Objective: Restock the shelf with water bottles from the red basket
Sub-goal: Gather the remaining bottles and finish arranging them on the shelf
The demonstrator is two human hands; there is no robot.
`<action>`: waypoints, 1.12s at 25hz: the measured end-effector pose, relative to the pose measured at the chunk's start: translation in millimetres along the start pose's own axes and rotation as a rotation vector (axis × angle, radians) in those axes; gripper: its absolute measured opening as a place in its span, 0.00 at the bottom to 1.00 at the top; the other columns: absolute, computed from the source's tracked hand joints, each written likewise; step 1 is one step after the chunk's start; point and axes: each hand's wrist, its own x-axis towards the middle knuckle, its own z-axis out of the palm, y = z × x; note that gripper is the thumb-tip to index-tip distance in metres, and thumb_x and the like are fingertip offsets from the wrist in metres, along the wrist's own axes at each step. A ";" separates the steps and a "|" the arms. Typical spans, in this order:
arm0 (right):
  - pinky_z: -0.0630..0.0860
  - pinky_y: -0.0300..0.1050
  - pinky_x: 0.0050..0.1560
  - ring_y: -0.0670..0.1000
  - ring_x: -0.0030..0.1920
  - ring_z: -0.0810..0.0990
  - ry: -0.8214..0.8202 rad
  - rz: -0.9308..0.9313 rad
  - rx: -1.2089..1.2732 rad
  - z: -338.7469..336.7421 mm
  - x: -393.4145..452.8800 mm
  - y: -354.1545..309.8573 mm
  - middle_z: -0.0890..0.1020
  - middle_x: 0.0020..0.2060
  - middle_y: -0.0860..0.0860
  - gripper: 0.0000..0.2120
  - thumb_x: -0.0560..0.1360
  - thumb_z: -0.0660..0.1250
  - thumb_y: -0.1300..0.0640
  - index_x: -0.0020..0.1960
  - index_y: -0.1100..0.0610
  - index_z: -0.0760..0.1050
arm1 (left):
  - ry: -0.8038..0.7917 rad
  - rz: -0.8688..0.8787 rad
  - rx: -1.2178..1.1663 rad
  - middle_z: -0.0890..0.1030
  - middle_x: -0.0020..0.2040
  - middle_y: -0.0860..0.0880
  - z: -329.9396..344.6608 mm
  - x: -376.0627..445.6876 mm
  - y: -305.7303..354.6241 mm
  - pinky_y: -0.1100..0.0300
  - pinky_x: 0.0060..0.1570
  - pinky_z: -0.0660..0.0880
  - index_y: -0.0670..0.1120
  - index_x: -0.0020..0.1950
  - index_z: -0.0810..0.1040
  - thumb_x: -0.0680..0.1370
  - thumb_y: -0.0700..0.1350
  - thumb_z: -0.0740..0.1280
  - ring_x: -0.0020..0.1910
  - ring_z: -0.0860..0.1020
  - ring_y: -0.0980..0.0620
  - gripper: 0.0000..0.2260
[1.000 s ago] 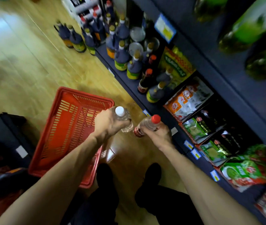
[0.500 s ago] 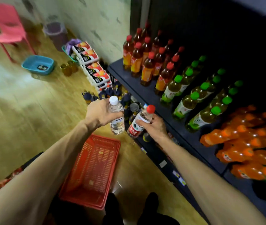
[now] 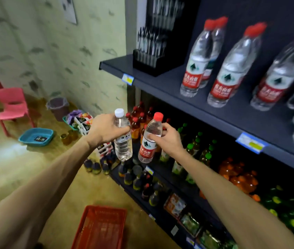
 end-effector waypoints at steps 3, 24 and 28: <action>0.84 0.52 0.49 0.41 0.42 0.86 0.058 -0.075 0.001 -31.0 4.0 -46.4 0.87 0.39 0.42 0.21 0.60 0.77 0.37 0.49 0.44 0.79 | 0.058 0.074 0.001 0.77 0.30 0.50 -41.2 20.5 27.1 0.57 0.36 0.69 0.48 0.32 0.71 0.66 0.68 0.63 0.33 0.77 0.45 0.23; 0.79 0.48 0.48 0.47 0.46 0.83 0.763 -0.046 -0.169 -249.3 -47.3 -120.1 0.85 0.42 0.43 0.25 0.65 0.73 0.35 0.56 0.46 0.77 | 0.256 0.496 -0.257 0.78 0.30 0.53 -110.4 84.9 197.3 0.56 0.36 0.74 0.49 0.32 0.73 0.68 0.66 0.66 0.33 0.78 0.53 0.21; 0.81 0.53 0.52 0.50 0.48 0.85 0.788 -0.015 -0.183 -270.1 -46.8 -109.4 0.86 0.42 0.45 0.28 0.61 0.69 0.31 0.56 0.44 0.75 | 0.252 0.552 -0.256 0.80 0.32 0.54 -108.2 87.9 223.8 0.56 0.39 0.76 0.50 0.35 0.75 0.68 0.67 0.68 0.35 0.80 0.52 0.20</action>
